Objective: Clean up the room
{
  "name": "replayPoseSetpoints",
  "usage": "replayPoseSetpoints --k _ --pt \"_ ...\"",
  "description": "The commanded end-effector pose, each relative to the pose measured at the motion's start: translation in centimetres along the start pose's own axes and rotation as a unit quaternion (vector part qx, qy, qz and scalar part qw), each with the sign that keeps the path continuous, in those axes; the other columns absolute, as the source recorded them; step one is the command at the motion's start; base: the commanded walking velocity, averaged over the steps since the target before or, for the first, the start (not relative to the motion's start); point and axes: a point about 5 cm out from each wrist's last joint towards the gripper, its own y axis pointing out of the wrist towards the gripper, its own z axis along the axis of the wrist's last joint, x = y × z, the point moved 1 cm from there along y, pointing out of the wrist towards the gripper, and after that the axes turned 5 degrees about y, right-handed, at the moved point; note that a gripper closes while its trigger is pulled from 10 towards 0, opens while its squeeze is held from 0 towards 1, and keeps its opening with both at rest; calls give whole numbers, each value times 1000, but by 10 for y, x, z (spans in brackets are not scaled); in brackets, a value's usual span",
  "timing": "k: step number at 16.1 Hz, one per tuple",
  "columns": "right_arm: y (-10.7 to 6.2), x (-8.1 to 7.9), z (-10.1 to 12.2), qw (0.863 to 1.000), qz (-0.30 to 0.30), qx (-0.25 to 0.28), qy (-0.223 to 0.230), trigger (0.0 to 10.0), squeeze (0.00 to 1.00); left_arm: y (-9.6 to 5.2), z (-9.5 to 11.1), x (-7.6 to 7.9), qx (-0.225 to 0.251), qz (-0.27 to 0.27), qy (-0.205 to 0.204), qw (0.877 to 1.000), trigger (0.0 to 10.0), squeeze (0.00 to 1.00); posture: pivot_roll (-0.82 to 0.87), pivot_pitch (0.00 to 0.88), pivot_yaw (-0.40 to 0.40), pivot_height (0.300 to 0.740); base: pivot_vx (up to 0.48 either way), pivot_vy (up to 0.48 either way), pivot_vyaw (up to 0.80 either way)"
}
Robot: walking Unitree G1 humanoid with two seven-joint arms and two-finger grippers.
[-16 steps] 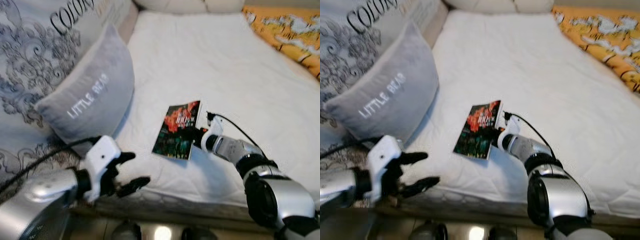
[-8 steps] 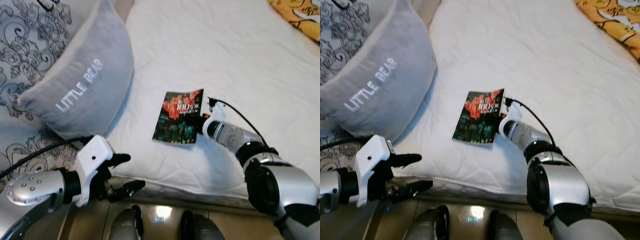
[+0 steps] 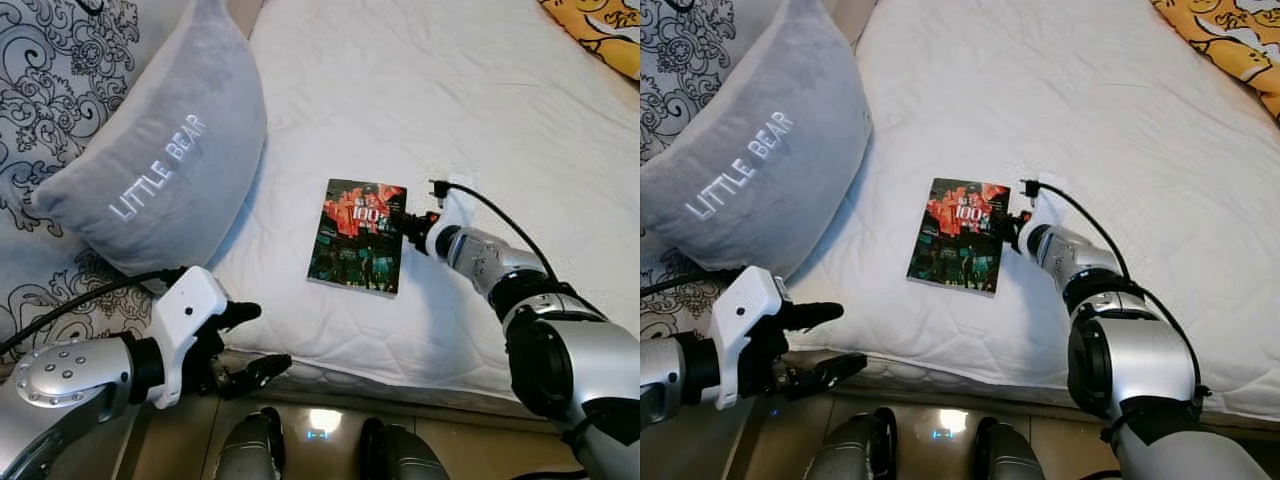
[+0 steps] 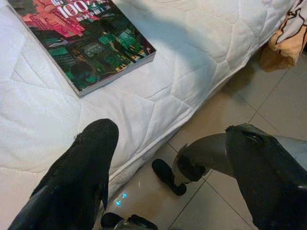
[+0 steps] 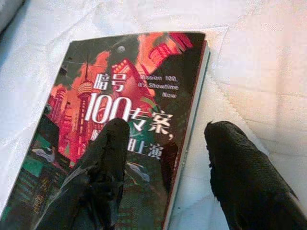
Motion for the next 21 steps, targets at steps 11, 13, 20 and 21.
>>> replayPoseSetpoints --k 11,13,20,21 --pt "-48 -3 -23 985 145 80 -38 10000 1000 48 -11 -37 77 253 -76 961 10000 0 -32 18 62 740 0 0 0" --pt "-64 -7 -37 986 135 86 -47 10000 1000 52 -10 -35 84 261 -83 958 10000 0 -51 0 61 740 0 -178 0" --pt "-113 -10 -75 987 -25 120 -107 10000 0 52 -33 -33 49 329 -77 940 10000 0 -62 0 34 740 0 -480 0" --pt "-118 -7 -76 987 -43 123 -96 10000 0 52 -34 -31 50 333 -80 938 10000 0 -63 0 31 740 0 -480 0"
